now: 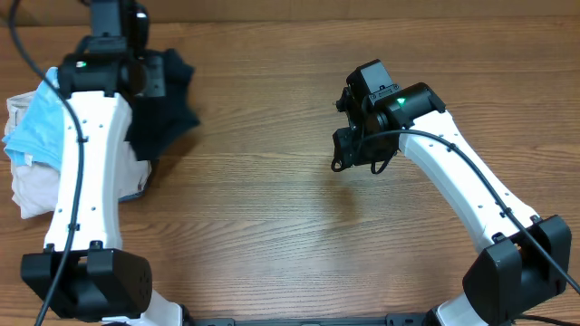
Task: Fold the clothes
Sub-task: 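Grasp the folded black shirt with the left gripper and carry it left, then place the black shirt on top of the blue and beige stack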
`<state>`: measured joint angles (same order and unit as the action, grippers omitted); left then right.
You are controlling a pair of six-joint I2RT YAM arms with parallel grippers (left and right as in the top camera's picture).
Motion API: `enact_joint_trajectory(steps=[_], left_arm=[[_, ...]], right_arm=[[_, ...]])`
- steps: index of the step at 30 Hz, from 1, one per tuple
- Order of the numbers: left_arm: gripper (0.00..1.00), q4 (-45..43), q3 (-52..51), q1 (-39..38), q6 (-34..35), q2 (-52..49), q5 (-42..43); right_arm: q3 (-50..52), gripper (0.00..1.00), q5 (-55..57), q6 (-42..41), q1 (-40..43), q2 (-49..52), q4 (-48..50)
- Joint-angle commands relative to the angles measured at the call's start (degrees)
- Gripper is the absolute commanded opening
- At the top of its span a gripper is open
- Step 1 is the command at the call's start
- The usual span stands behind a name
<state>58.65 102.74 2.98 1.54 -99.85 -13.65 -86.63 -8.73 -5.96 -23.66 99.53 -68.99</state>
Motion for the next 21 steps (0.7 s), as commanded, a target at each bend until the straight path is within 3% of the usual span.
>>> enact_joint_trajectory(steps=[1, 15, 21], left_arm=[[0.04, -0.66, 1.16, 4.37, 1.29, 2.05, -2.21], [0.08, -8.87, 1.14, 21.92, 1.33, -5.95, 6.40], [0.33, -10.88, 1.14, 27.45, 1.97, -9.60, 13.53]], right_arm=[[-0.46, 0.49, 0.42, -0.02, 0.28, -0.09, -0.33], [-0.46, 0.49, 0.37, -0.04, 0.28, -0.09, -0.87], [-0.46, 0.49, 0.35, -0.04, 0.28, -0.09, -1.20]])
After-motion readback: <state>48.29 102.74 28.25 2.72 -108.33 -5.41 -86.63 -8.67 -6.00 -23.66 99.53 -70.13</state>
